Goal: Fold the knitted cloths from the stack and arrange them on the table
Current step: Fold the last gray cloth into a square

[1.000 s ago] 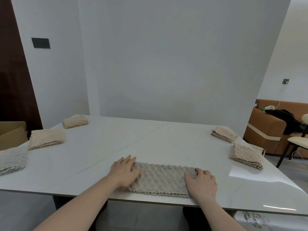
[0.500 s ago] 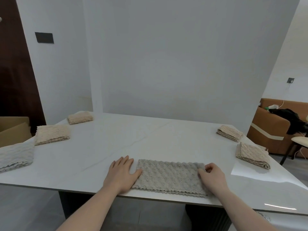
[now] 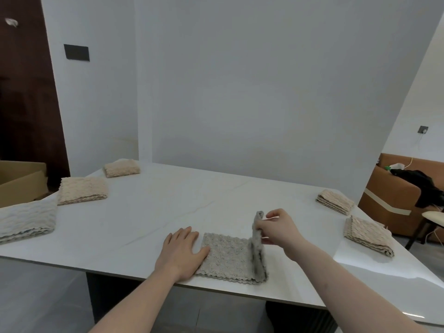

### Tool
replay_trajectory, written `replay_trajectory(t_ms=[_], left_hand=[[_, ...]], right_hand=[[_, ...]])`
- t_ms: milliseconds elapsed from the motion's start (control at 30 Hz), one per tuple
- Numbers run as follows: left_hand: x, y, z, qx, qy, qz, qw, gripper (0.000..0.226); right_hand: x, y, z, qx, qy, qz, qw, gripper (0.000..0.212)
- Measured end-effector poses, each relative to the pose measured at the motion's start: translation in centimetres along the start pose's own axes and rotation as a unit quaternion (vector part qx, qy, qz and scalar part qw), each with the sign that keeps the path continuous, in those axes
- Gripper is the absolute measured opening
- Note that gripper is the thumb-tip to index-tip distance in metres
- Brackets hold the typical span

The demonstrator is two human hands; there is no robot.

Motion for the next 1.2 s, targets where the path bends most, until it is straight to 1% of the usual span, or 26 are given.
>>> replay_trajectory(t_ms=[133,300,367,467,533,567,600,667,700,767,833,867,933,1000,1133,1200], left_hand=[[0.0,-0.2,0.1,0.028,0.018,-0.010,0.999,0.069],[0.0,-0.4,0.5,0.090,0.036,-0.022,0.995,0.058],[-0.1,-0.6,0.6,0.117,0.043,-0.024,0.992,0.050],[-0.1,-0.8,0.8,0.162,0.044,-0.016,0.986,0.036],[-0.2,-0.9,0.9,0.185,0.049,-0.017,0.981,0.025],[-0.2,-0.9,1.0,0.192,0.054,-0.020,0.980,0.023],[-0.2,-0.8,1.1,0.196,0.059,-0.022,0.979,0.024],[-0.1,-0.6,1.3,0.196,0.065,-0.026,0.978,0.033],[0.0,-0.5,1.4,0.195,0.067,-0.027,0.978,0.037],[0.0,-0.4,1.4,0.196,0.068,-0.031,0.978,0.038],[-0.1,-0.5,1.2,0.203,0.070,-0.033,0.976,0.033],[-0.2,-0.5,1.2,0.208,0.070,-0.032,0.975,0.030],[-0.3,-0.5,1.2,0.203,0.069,-0.032,0.976,0.027],[-0.3,-0.4,1.1,0.183,0.066,-0.040,0.980,0.029],[-0.1,-0.4,1.0,0.165,0.072,-0.040,0.983,0.029],[-0.1,-0.3,1.0,0.160,0.072,-0.037,0.984,0.028]], right_hand=[[-0.3,-0.3,-4.5,-0.013,-0.026,0.008,1.000,0.035],[0.2,-0.2,-8.1,0.003,-0.053,0.012,0.999,0.029],[0.3,-0.1,-9.0,0.002,-0.059,0.014,0.998,0.030],[0.7,0.2,-9.7,-0.024,-0.091,-0.005,0.996,0.033],[1.2,0.4,-9.4,-0.018,-0.099,0.009,0.995,0.029],[1.4,0.5,-8.8,0.014,-0.080,0.044,0.996,0.024],[1.6,0.4,-8.0,0.068,-0.046,0.093,0.992,0.019],[1.9,0.8,-6.5,0.195,0.007,0.186,0.963,0.017],[2.1,1.4,-6.2,0.246,0.011,0.215,0.945,0.019],[2.3,3.2,-5.9,0.314,-0.008,0.239,0.919,0.027],[2.1,5.4,-5.9,0.367,-0.038,0.230,0.900,0.043],[2.1,6.3,-5.9,0.387,-0.058,0.211,0.896,0.050],[2.0,7.6,-6.0,0.414,-0.087,0.176,0.889,0.059],[1.9,7.5,-6.3,0.432,-0.092,0.161,0.883,0.062],[1.4,5.1,-8.0,0.424,-0.084,0.164,0.887,0.065],[1.3,5.0,-8.9,0.442,-0.098,0.164,0.877,0.066]])
Point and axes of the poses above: each hand's wrist, its own x-axis away from the middle knuckle, its own z-axis out of the back of the hand, y = z × x, the point moved 5 cm from there along -x, towards the middle knuckle
